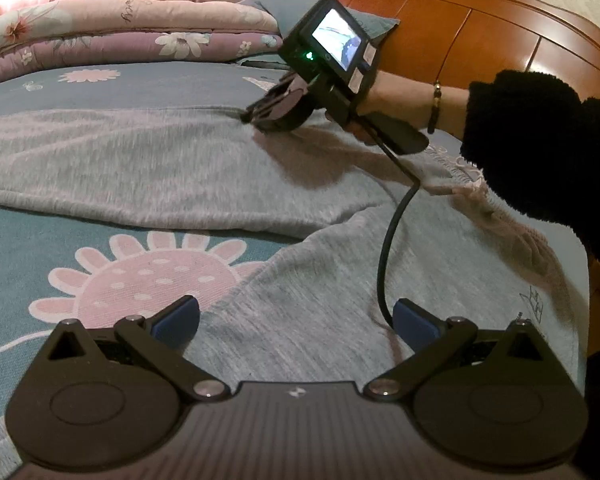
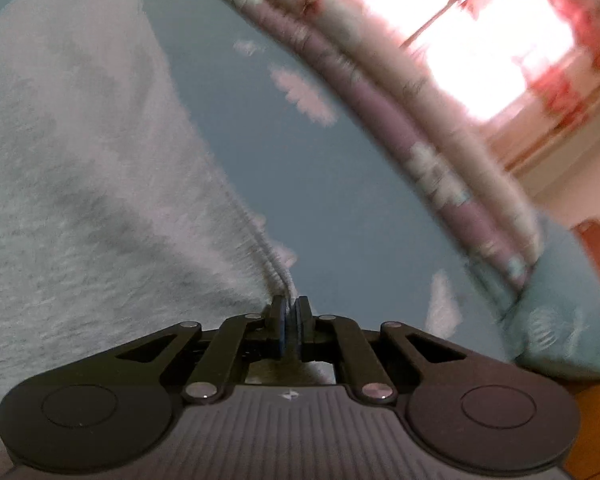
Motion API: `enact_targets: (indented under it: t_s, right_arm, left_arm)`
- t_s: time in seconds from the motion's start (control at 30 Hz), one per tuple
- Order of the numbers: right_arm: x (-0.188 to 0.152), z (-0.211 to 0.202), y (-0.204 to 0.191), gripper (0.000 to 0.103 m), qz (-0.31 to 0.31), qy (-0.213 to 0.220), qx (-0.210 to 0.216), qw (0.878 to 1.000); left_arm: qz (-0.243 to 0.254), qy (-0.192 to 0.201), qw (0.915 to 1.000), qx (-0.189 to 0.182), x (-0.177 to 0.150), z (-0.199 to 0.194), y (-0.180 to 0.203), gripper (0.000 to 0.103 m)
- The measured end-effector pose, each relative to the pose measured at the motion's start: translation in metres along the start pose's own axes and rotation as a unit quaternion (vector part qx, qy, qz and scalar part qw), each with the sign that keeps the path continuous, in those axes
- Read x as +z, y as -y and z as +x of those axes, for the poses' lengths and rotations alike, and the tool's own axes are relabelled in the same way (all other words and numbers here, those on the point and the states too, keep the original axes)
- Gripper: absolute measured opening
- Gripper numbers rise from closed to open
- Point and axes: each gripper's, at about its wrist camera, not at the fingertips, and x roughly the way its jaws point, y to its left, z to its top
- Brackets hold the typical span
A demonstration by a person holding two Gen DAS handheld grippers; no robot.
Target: Fold clothes
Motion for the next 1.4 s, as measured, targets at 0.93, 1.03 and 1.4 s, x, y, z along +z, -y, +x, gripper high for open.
enact_targets:
  t_s: [0.93, 1.03, 1.4]
  right_arm:
    - [-0.063, -0.045, 0.097, 0.021, 0.182, -0.008, 0.064, 0.981]
    - [-0.063, -0.075, 0.092, 0.025, 0.208, 0.018, 0.140, 0.968]
    - [-0.062, -0.090, 0.032, 0.031, 0.138, 0.003, 0.304, 0.943]
  left_arm:
    - [-0.006, 0.007, 1.0000, -0.002, -0.001, 0.000, -0.003, 0.102]
    - [-0.006, 0.007, 1.0000, -0.001, -0.001, 0.000, -0.003, 0.102]
    - [-0.008, 0.009, 0.9999, -0.002, 0.000, 0.000, -0.003, 0.102]
